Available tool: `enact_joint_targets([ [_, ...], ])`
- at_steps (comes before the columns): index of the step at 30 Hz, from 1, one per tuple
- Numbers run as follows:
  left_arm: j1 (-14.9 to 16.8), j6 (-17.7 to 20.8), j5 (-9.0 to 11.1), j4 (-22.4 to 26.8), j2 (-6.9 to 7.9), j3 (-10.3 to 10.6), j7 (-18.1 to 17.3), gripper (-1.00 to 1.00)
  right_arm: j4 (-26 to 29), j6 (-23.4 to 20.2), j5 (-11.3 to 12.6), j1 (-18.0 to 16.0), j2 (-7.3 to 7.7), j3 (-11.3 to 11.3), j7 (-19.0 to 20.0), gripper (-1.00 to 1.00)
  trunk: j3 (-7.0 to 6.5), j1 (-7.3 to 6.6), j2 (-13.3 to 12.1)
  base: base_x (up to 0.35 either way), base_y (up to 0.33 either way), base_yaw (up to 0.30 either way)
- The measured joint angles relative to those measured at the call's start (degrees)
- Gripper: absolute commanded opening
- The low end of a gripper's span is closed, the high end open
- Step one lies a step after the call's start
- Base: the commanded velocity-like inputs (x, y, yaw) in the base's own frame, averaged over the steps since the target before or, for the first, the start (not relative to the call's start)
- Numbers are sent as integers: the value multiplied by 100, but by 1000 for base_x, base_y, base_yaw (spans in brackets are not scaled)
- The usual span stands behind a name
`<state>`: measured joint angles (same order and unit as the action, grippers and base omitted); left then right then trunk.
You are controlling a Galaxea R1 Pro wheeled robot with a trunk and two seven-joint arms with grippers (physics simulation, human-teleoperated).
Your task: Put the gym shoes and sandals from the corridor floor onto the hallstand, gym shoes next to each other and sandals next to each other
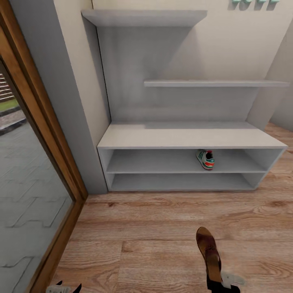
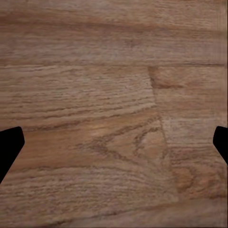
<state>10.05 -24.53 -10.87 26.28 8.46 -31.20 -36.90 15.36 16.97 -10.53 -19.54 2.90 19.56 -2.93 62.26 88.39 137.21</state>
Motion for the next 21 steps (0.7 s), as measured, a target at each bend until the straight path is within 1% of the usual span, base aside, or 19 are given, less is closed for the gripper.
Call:
enact_joint_targets([
  [2, 0, -7, 11, -6, 10, -22, -151, 100, 220, -485, -39, -20, -113, -1, -13, -100, 0, 0, 0, 0, 0, 0],
  [3, 3, -12, 18, -11, 23, -43, -301, 100, 483, -955, -65, -42, -231, -22, -23, -100, 0, 0, 0, 0, 0, 0],
  [6, 3, -14, 30, -16, 61, -63, -492, 100, 921, -1599, -88, -71, -413, -15, -73, -100, 0, 0, 0, 0, 0, 0],
  [7, 3, -15, 37, -19, 91, -74, -574, 100, 1198, -1915, -92, -86, -528, -15, -158, -100, -1, 0, 0, 0, 0, 0],
  [10, 3, -16, 46, -21, 122, -83, -646, 100, 1578, -2315, -97, -116, -733, -12, -397, -100, -1, 0, 0, 0, 0, 0],
  [11, 4, -16, 48, -23, 136, -87, -671, 100, 1766, -2497, -93, -162, -896, -33, -613, -100, -1, 0, 0, 0, 0, 0],
  [14, 3, -17, 52, -22, 148, -90, -698, 100, 1936, -2675, -100, -279, -1144, -83, -1003, -100, -1, 0, 0, 0, 0, 0],
  [15, 4, -17, 52, -22, 152, -91, -705, 100, 1993, -2738, -100, -369, -1278, -163, -1254, -100, -1, 0, 0, 0, 0, 0],
  [19, 4, -17, 55, -19, 155, -92, -715, 100, 2043, -2811, -109, -567, -1283, -390, -1637, -100, -1, 0, 0, 0, 0, 0],
  [20, 3, -17, 54, -20, 154, -94, -716, 100, 2057, -2827, -114, -655, -1283, -529, -1737, -100, -1, 0, 0, 0, 0, 0],
  [21, 2, -17, 55, -19, 153, -95, -717, 100, 2059, -2837, -99, -700, -1283, -585, -1776, -100, -1, 0, 0, 0, 0, 0],
])
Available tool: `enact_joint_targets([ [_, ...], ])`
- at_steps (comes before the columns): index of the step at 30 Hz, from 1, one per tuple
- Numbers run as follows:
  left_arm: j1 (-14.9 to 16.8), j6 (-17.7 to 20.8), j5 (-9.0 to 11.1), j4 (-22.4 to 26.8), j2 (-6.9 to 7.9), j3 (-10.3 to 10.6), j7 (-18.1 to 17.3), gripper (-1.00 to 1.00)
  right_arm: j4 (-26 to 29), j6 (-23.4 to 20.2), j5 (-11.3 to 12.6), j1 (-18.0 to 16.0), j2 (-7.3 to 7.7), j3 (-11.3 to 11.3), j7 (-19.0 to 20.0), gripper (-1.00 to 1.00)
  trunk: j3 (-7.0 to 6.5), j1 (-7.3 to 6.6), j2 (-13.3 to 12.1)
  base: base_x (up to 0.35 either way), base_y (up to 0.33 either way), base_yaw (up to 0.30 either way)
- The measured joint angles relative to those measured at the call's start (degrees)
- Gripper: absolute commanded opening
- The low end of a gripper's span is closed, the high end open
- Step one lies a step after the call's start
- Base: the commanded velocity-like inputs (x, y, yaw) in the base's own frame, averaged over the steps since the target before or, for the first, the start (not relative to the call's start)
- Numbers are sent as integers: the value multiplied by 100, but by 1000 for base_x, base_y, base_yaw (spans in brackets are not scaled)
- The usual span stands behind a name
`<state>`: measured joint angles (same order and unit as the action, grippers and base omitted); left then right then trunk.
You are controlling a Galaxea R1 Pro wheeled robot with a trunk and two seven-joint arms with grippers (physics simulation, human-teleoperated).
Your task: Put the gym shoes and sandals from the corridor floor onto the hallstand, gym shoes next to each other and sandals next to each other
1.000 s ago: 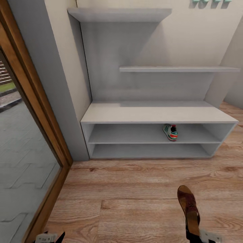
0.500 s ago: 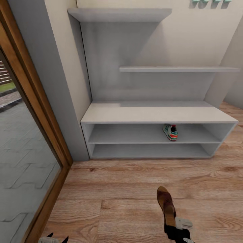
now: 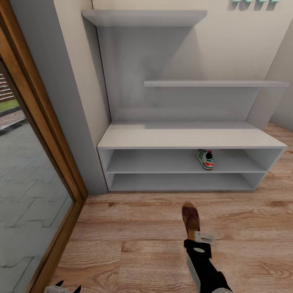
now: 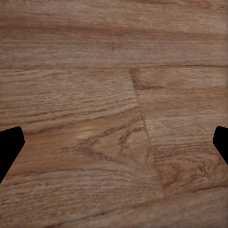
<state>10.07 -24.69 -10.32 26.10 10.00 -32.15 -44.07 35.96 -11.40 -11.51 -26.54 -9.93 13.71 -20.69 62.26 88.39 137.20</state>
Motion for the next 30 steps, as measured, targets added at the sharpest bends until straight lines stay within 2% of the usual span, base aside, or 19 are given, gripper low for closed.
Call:
enact_joint_targets([
  [2, 2, 4, -4, 0, -5, -6, 2, 100, 10, -15, -1, -118, 0, -129, -73, -100, 0, 0, 0, 0, 0, 0],
  [6, -1, 7, -7, -4, -14, -12, 13, 100, 15, -50, 3, -288, 0, -218, -150, -100, 0, 0, 0, 0, 0, 0],
  [9, 1, 14, -15, -7, -25, -19, 28, 100, 47, -277, -3, -474, 0, -253, -261, -100, 0, 0, 0, 0, 0, 0],
  [16, 1, 17, -23, -8, -44, -22, 33, 100, 91, -489, 6, -808, 0, -291, -415, -100, 0, 0, 0, 0, 0, 0],
  [23, 2, 18, -19, -3, -54, -15, 33, 100, 77, -480, 22, -846, 0, -293, -422, -100, 1, 0, 0, 0, 0, 4],
  [30, 2, 17, -25, 2, -56, -11, 33, 100, 52, -472, 25, -849, 0, -293, -422, -100, 27, 0, 0, 0, 0, 130],
])
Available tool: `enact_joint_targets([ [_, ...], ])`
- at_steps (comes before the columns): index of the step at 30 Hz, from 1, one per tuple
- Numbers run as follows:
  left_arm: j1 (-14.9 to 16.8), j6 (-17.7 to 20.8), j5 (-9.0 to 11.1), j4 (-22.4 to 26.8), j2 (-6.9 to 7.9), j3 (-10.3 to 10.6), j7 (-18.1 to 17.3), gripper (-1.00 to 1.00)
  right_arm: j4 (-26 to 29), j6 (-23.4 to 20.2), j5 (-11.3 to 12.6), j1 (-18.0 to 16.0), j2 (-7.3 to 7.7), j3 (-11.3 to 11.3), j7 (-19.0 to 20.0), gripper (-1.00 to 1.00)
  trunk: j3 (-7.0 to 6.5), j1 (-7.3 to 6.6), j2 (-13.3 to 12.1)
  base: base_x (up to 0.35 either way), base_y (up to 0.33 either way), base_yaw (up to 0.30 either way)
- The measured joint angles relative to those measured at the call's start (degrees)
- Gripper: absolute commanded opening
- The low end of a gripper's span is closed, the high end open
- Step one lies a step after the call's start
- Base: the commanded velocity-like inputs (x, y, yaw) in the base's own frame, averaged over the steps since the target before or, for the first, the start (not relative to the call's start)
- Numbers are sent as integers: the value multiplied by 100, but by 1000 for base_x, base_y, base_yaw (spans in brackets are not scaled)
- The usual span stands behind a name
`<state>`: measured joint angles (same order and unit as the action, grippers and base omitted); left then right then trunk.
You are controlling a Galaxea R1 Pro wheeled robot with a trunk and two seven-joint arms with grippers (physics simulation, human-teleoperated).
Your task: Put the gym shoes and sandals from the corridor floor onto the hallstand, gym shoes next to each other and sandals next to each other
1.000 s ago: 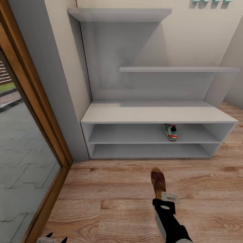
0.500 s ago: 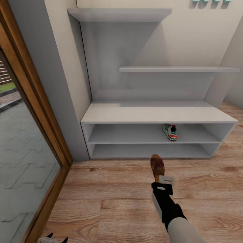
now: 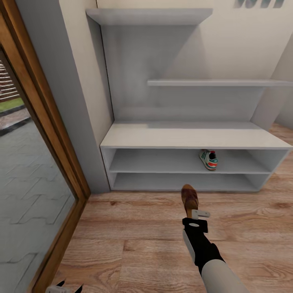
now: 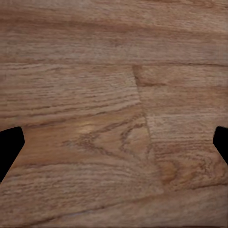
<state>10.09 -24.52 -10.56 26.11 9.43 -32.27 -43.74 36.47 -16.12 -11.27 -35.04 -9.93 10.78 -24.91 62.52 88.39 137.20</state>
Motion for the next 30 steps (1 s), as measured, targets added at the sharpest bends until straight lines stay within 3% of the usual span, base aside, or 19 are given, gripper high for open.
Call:
enact_joint_targets([
  [15, -2, 8, -42, -8, -10, 29, 2, 100, -6, -6, 1, 1, 0, 0, 0, -100, 97, 0, 0, 0, 0, 179],
  [30, -12, 1, -60, -12, -24, 31, 8, 100, 65, -26, -11, -3, 0, 7, 10, -100, 114, 0, 0, 22, 0, 22],
])
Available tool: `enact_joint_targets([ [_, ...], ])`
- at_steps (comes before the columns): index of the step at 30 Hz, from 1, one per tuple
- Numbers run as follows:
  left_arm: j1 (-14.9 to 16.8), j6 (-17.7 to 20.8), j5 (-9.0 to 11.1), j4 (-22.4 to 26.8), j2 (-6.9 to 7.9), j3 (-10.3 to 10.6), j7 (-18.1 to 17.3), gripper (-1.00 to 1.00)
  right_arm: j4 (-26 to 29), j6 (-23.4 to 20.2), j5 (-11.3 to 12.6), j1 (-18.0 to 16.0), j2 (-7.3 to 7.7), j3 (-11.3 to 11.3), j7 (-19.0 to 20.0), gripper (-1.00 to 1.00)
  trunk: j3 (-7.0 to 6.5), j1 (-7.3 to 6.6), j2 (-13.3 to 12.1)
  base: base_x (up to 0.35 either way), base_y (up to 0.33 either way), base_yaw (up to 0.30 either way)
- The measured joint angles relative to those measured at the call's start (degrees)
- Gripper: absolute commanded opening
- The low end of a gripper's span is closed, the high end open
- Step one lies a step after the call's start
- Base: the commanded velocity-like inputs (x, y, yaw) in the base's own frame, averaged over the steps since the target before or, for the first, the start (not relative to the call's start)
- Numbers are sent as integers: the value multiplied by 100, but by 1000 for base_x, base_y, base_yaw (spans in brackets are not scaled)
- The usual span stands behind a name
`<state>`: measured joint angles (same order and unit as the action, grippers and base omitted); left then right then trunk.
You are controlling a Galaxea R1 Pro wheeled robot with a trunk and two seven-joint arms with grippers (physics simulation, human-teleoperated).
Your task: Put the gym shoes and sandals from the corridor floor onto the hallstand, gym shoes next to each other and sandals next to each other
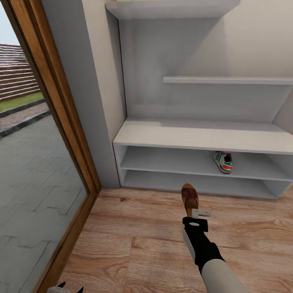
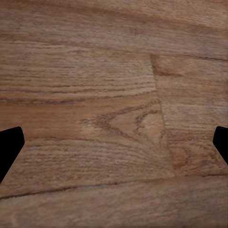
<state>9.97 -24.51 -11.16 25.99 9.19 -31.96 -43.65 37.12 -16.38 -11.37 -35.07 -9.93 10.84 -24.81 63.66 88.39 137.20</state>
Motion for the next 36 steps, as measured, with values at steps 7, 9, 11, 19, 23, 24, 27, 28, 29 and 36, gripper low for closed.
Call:
enact_joint_targets([
  [7, -1, 0, -2, -3, -4, -5, 0, 100, -16, -20, -2, -5, 0, -6, 1, -100, 0, 0, 0, 0, 0, 0],
  [9, -1, 0, -2, -4, -6, -5, 0, 100, 5, -30, -5, -9, 0, -7, -2, -100, 0, 0, 0, 0, 0, 0],
  [11, -1, 0, -2, -6, -8, -6, 0, 100, 72, -55, -8, -20, 0, -7, -7, -100, 0, 0, 0, 0, 0, 0],
  [19, -1, 0, -3, -14, -9, -8, 0, 100, 336, -337, -6, -85, 0, -2, -15, -100, 0, 0, 0, 0, 0, 0],
  [23, -1, 0, -2, -12, -9, -8, 0, 100, 466, -491, -4, -93, 0, -2, -14, -100, 0, 0, 0, 5, 0, 0],
  [24, -1, 0, -3, -13, -9, -8, 0, 100, 499, -530, -4, -93, 0, -2, -14, -100, 0, 0, 0, 42, 0, 0],
  [27, -1, 0, -3, -13, -9, -8, 0, 100, 596, -646, -4, -94, 0, -3, -15, -100, 0, -1, 0, 138, 0, 0],
  [28, -1, 0, -3, -13, -9, -8, 0, 100, 629, -684, -4, -94, 0, -3, -15, -100, 0, -2, 0, 263, 0, 0],
  [29, -1, 0, -3, -14, -9, -8, 0, 100, 661, -723, -4, -94, 0, -3, -15, -100, 0, -3, 0, 278, 0, 0],
  [36, -1, 0, -3, -15, -16, -8, 0, 100, 1231, -1574, 3, -93, -1, 0, -22, -100, 0, -4, 0, 322, 0, 0],
])
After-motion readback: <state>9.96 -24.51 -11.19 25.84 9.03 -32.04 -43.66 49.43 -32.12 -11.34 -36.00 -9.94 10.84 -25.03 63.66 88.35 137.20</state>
